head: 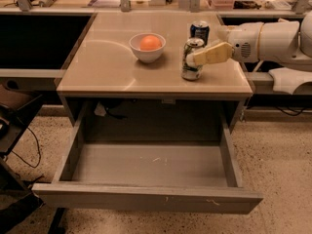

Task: Place 7up can into top drawer

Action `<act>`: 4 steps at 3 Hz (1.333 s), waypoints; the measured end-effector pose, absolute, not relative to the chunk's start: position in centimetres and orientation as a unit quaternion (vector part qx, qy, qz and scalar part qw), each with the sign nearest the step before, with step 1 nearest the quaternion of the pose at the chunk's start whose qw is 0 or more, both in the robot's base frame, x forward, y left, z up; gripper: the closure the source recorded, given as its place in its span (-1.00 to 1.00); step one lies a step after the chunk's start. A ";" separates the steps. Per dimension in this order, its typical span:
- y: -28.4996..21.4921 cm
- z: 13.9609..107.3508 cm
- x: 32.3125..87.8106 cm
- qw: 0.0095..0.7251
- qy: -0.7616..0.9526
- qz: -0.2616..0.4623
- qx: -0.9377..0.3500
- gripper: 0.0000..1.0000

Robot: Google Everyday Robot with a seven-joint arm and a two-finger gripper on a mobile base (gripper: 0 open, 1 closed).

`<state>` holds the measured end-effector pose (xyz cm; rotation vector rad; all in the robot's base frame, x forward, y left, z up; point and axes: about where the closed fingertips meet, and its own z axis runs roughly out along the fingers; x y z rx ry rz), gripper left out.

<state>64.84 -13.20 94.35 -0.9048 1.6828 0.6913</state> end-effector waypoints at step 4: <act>-11.6 88.9 67.2 0.493 0.739 0.276 -0.367 -1.00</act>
Offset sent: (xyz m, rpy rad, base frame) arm 0.0158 0.0071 -0.0614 -0.0859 0.0834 -0.0188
